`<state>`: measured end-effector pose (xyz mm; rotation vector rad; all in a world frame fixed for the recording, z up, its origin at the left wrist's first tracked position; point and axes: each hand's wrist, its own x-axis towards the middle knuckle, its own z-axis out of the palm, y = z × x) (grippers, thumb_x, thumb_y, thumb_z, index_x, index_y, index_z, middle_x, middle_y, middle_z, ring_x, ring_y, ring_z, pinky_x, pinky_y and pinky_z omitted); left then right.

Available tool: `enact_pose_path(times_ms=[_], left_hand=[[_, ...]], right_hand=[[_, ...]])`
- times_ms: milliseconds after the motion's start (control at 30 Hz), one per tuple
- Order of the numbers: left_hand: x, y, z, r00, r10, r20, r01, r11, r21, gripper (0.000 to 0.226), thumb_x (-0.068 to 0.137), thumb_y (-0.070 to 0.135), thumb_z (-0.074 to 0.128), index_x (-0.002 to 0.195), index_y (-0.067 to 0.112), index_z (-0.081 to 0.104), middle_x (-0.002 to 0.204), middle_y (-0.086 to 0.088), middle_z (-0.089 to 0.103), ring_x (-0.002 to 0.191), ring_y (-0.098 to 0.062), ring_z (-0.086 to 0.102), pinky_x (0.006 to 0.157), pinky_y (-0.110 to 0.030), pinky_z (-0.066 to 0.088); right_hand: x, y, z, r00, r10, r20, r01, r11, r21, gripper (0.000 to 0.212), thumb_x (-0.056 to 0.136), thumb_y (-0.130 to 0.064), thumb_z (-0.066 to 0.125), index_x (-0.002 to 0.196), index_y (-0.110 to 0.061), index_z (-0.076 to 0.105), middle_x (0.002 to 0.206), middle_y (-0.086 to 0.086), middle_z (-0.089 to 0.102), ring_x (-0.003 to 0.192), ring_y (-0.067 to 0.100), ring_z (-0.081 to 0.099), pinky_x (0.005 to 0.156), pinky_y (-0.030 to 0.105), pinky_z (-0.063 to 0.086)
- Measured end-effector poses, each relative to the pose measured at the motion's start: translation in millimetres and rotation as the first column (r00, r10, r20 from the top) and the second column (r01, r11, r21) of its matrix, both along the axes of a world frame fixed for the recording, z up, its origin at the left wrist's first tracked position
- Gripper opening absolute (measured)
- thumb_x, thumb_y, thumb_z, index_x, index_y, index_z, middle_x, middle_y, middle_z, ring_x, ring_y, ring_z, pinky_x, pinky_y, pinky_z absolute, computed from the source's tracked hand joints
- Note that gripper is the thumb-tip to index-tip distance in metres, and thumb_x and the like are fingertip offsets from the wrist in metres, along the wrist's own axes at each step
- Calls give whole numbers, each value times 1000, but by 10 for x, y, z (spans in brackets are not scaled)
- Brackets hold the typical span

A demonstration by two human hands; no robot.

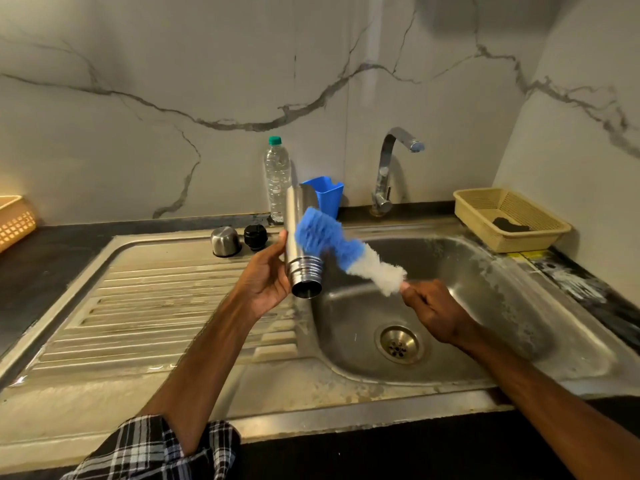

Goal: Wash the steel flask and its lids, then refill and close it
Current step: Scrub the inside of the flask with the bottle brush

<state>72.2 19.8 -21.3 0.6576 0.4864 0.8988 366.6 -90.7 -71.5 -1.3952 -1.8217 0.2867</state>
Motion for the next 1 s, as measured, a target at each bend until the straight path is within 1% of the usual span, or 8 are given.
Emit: enact_pose_path(times_ms=[133, 200, 300, 500, 600, 700, 867, 1000], left_hand=[[14, 7, -54, 999, -27, -36, 26, 1000, -15, 49, 101, 33, 51, 135, -2, 59, 131, -23, 64, 115, -31, 67, 103, -43, 52], [54, -32, -36, 999, -27, -37, 27, 1000, -3, 41, 93, 26, 55, 120, -2, 68, 118, -20, 70, 101, -29, 73, 91, -42, 60], [89, -75, -40, 1000, -26, 10, 26, 999, -25, 39, 87, 18, 61, 122, 0, 62, 110, -18, 73, 92, -27, 75, 74, -40, 64], [134, -72, -61, 999, -43, -25, 42, 998, -36, 46, 99, 27, 56, 136, 1, 54, 129, -22, 66, 114, -35, 66, 96, -48, 57], [147, -106, -53, 998, -38, -49, 37, 999, -28, 53, 98, 24, 58, 144, 1, 47, 124, -21, 67, 108, -33, 70, 88, -46, 61], [150, -86, -82, 997, -74, -38, 73, 997, -31, 61, 97, 31, 64, 147, 2, 43, 142, -28, 55, 133, -43, 52, 110, -54, 46], [192, -156, -33, 994, -77, -71, 77, 997, -5, 49, 93, 24, 59, 134, -1, 52, 123, -23, 68, 105, -35, 69, 95, -47, 56], [176, -160, -13, 991, -98, -87, 98, 995, 1, 52, 98, 31, 59, 140, 1, 49, 134, -26, 62, 120, -39, 62, 106, -52, 50]], right_hand=[[-33, -40, -12, 993, 64, 95, -63, 998, -15, 52, 102, -40, 35, 61, -12, 50, 53, 6, 43, 48, 16, 39, 52, 34, 30], [-48, -35, 5, 997, 45, 61, -45, 999, -8, 55, 102, -44, 35, 58, -14, 47, 52, 8, 41, 47, 16, 37, 51, 36, 30], [-34, -20, -12, 999, 29, 17, -29, 999, 19, 61, 103, -51, 33, 58, -12, 45, 53, 10, 41, 48, 18, 36, 51, 35, 28], [-28, 4, -7, 1000, -10, -3, 10, 1000, 23, 48, 102, -45, 35, 59, -24, 42, 54, 1, 38, 49, 16, 34, 50, 36, 28], [-22, 5, -62, 999, 17, 34, -19, 999, 47, 44, 103, -41, 35, 61, -28, 42, 55, -1, 39, 50, 16, 37, 52, 30, 28], [-14, 30, -25, 997, -75, -10, 75, 997, 21, 48, 100, -49, 33, 61, -23, 43, 55, -5, 38, 49, 8, 34, 50, 26, 27], [9, 12, -60, 1000, 25, 13, -26, 997, 69, 45, 103, -44, 36, 61, -28, 41, 53, -1, 37, 49, 11, 35, 49, 29, 28], [30, 53, -40, 998, -66, -6, 66, 997, 39, 54, 102, -53, 32, 60, -21, 42, 53, -5, 37, 48, 7, 35, 50, 28, 28]])
